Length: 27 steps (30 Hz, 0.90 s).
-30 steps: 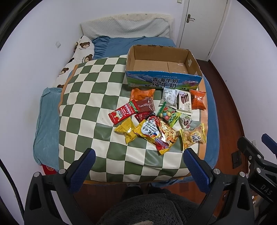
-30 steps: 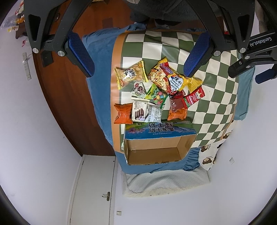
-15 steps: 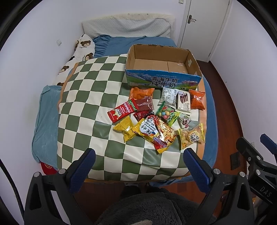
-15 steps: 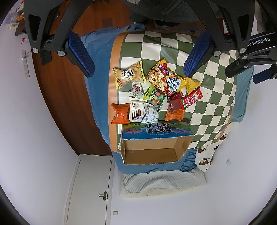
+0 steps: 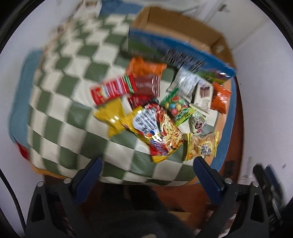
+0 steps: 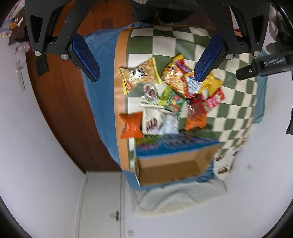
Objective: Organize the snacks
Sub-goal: 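Grasp the yellow noodle bag with left tool while right tool grasps yellow egg-cake bag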
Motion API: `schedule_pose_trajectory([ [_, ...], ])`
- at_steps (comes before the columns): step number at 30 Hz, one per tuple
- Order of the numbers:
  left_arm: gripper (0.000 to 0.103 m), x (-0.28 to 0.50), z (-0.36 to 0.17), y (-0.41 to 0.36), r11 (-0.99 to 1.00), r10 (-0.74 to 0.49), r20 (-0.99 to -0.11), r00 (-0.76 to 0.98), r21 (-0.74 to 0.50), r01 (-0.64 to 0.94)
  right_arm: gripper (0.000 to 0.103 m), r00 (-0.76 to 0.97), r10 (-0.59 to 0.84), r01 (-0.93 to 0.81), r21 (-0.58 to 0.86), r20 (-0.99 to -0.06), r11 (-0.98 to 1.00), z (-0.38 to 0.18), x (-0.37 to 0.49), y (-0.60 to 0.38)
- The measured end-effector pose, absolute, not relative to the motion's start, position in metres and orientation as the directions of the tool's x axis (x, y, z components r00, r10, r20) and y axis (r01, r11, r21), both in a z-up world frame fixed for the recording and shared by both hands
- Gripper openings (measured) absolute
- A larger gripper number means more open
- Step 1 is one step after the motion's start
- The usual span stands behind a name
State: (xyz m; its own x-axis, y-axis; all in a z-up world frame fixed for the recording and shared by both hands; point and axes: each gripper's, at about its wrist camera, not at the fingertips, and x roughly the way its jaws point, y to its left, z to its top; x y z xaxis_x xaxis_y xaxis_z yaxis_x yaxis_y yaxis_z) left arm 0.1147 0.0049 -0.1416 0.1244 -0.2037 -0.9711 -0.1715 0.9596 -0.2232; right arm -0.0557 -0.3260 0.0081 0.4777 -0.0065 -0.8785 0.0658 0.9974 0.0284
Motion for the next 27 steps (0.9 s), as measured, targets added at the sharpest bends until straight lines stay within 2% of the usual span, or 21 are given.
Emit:
schedule_pose_trajectory([
  [5, 0.098, 0.155, -0.226, -0.006, 0.880, -0.359, -0.933, -0.037, -0.325, -0.345, 0.103, 0.372, 0.008, 0.132, 0.061, -0.928, 0.989, -0.060, -0.011, -0.355],
  [8, 0.098, 0.174, -0.265, -0.016, 0.834, -0.418, -0.904, -0.086, -0.344, -0.432, 0.103, 0.308, 0.029, 0.199, 0.094, -0.951, 0.975, -0.100, 0.005, -0.375],
  [11, 0.098, 0.189, -0.297, -0.028, 0.811, -0.433, -0.893, -0.123, -0.327, -0.485, 0.103, 0.251, 0.083, 0.302, 0.160, -0.964, 0.940, -0.140, 0.017, -0.398],
  [17, 0.098, 0.199, -0.329, -0.042, 0.817, -0.362, -0.917, -0.168, -0.226, -0.530, 0.103, 0.168, 0.224, 0.494, 0.278, -0.960, 0.824, -0.211, 0.028, -0.427],
  [21, 0.096, 0.193, -0.322, -0.057, 0.866, -0.294, -0.944, -0.148, -0.198, -0.459, 0.103, 0.136, 0.287, 0.549, 0.314, -0.948, 0.775, -0.243, 0.034, -0.423],
  [23, 0.089, 0.187, -0.316, -0.070, 0.908, -0.236, -0.961, -0.147, -0.164, -0.385, 0.100, 0.131, 0.287, 0.549, 0.311, -0.949, 0.776, -0.252, 0.038, -0.418],
  [27, 0.089, 0.177, -0.310, -0.094, 0.979, -0.105, -0.987, -0.123, -0.081, -0.185, 0.080, 0.088, 0.266, 0.529, 0.272, -0.960, 0.804, -0.263, 0.042, -0.408],
])
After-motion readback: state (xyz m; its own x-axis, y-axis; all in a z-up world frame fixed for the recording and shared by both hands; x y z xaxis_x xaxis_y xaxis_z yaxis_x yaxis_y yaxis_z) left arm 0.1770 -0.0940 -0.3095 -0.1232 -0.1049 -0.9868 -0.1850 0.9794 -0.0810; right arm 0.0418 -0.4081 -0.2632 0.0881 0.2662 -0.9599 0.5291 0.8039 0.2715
